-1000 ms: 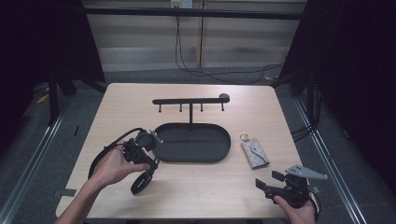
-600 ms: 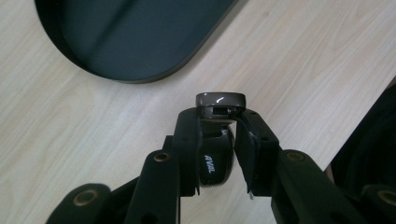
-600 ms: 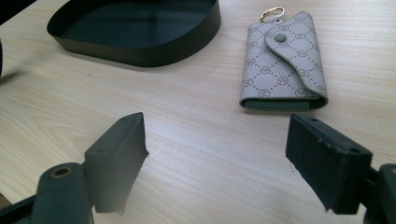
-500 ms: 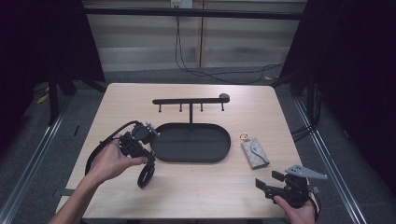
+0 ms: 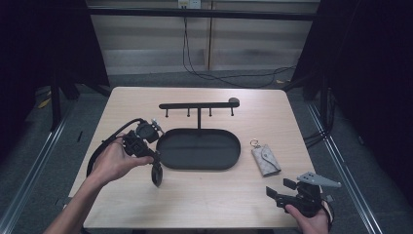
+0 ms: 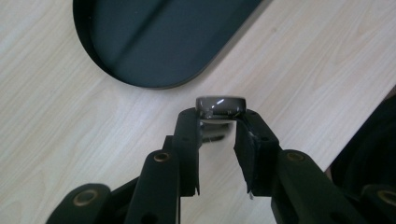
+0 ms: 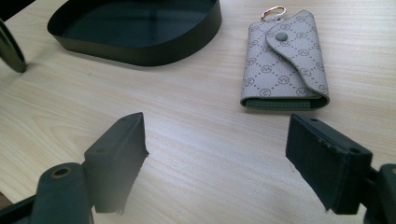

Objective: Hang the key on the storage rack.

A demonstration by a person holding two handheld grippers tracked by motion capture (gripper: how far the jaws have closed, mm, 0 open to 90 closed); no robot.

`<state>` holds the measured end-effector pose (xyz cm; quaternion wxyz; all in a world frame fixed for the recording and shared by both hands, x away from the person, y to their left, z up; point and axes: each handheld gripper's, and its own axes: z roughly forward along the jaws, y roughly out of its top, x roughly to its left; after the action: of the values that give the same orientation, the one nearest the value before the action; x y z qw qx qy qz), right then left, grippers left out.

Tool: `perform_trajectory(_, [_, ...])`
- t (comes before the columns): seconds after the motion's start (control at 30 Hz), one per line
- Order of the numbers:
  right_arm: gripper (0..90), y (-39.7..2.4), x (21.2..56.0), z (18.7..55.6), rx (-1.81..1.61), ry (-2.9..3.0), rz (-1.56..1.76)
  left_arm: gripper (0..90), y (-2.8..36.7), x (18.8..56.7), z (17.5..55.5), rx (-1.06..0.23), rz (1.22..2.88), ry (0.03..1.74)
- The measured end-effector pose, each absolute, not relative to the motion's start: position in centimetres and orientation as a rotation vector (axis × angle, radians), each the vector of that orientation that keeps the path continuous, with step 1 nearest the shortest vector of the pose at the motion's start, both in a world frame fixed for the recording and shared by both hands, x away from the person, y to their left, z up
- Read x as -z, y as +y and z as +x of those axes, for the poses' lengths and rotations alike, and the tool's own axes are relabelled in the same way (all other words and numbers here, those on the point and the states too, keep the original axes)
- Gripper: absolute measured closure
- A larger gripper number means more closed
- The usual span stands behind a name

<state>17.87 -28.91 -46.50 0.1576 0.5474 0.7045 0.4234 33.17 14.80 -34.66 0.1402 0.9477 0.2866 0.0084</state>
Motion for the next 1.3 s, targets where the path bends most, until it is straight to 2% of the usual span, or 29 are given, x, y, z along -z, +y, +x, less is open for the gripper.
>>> perform_trajectory(1.3, [20.2,-28.9,46.5,17.9,-1.208,2.021,1.568,70.7,13.4,31.1,36.6,0.038,2.825,0.963])
